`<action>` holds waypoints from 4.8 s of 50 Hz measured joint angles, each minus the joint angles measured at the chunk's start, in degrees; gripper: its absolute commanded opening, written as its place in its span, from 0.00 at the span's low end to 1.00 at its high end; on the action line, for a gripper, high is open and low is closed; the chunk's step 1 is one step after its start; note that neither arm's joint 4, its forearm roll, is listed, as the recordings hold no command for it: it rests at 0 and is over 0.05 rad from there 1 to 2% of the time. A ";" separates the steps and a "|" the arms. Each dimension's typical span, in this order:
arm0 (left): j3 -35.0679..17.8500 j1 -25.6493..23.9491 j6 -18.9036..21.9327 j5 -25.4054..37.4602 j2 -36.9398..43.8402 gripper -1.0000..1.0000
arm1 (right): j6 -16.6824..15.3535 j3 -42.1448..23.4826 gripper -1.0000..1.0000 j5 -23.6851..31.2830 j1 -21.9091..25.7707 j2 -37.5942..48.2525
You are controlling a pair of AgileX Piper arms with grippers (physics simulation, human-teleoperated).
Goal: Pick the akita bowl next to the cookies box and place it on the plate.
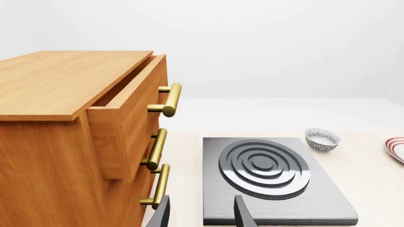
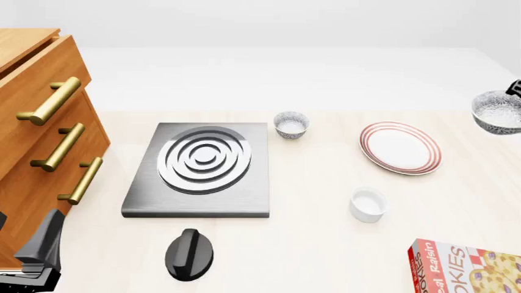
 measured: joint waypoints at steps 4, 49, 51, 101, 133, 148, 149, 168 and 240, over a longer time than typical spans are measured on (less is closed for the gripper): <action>0.00 0.00 0.00 0.00 0.00 1.00 | 0.89 1.25 0.00 -1.32 1.34 0.33; 0.00 0.00 0.00 0.00 0.00 1.00 | 12.71 10.88 0.00 -17.00 13.59 5.40; 0.00 0.01 0.00 0.00 0.00 1.00 | 12.98 11.03 0.00 -17.66 13.91 5.82; 0.00 0.00 0.00 0.00 0.00 1.00 | 14.48 10.70 0.00 -28.15 15.92 15.90; 0.00 0.00 0.00 0.00 0.00 1.00 | 13.23 8.47 0.00 -29.93 15.12 20.96; 0.00 0.01 0.00 0.00 0.00 1.00 | 12.87 7.75 0.00 -30.81 14.71 23.16; 0.00 0.01 0.00 0.00 0.00 1.00 | 12.84 7.66 0.00 -30.85 14.69 23.30; 0.00 0.00 0.00 0.00 0.00 1.00 | 12.39 5.68 0.00 -31.47 14.13 26.11; 0.00 0.00 0.00 0.00 0.00 1.00 | 12.37 6.47 1.00 -33.57 13.65 24.14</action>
